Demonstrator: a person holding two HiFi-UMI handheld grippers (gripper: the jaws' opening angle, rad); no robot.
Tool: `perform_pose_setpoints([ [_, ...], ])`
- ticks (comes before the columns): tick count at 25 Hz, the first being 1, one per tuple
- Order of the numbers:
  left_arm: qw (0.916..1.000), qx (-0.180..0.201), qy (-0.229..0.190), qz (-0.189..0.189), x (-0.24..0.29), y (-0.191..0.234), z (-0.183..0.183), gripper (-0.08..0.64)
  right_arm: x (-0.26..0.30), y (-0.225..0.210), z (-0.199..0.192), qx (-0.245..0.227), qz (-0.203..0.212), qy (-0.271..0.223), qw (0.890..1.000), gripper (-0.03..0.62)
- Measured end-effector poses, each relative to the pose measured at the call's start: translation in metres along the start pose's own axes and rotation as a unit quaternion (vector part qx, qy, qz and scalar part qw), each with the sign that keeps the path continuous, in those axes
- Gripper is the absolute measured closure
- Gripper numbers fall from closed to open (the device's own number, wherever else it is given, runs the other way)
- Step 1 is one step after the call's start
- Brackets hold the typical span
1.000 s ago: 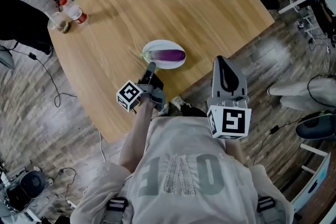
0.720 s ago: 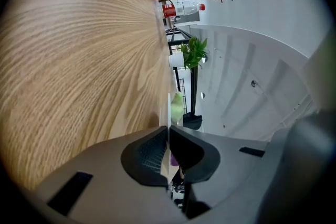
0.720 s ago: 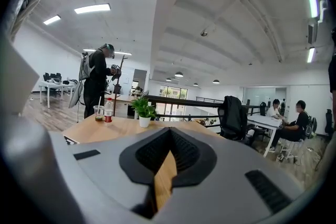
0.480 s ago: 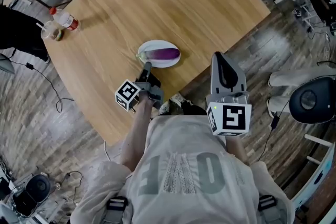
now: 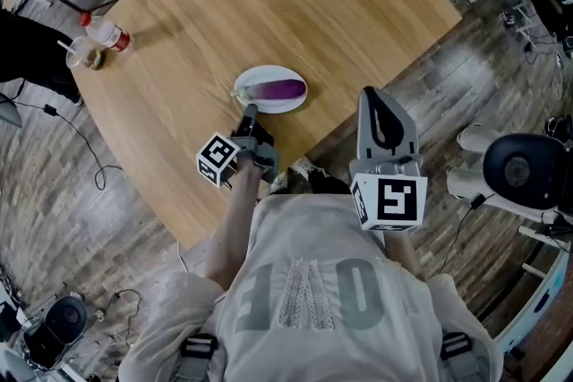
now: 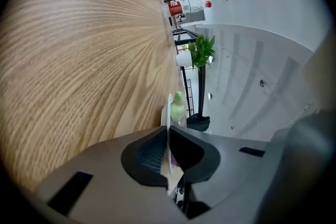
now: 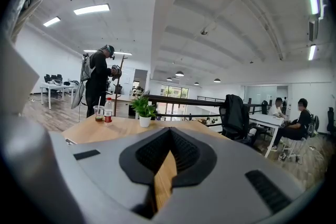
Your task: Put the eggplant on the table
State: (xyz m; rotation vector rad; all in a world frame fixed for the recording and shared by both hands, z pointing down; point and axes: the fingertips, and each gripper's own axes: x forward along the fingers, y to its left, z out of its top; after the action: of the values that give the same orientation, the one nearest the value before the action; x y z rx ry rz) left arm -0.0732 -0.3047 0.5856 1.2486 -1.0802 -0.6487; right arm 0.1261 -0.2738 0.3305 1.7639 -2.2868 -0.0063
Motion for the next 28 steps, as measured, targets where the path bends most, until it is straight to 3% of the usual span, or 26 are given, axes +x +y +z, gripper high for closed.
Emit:
perform_pose_setpoints([
  [15, 0.9992, 0.01, -0.012, 0.036, 0.005, 0.003, 0.001, 0.537, -0.003, -0.01, -0.003, 0.006, -0.012, 0.001, 1.0, 0.574],
  [20, 0.9994, 0.005, -0.01, 0.032, 0.006, 0.0, 0.0, 0.454, -0.003, -0.01, -0.003, 0.007, -0.011, -0.002, 1.0, 0.574],
  [28, 0.9987, 0.005, -0.016, 0.049, 0.0, 0.002, -0.001, 0.411, -0.007, -0.007, 0.0, 0.004, -0.008, -0.008, 1.0, 0.574],
])
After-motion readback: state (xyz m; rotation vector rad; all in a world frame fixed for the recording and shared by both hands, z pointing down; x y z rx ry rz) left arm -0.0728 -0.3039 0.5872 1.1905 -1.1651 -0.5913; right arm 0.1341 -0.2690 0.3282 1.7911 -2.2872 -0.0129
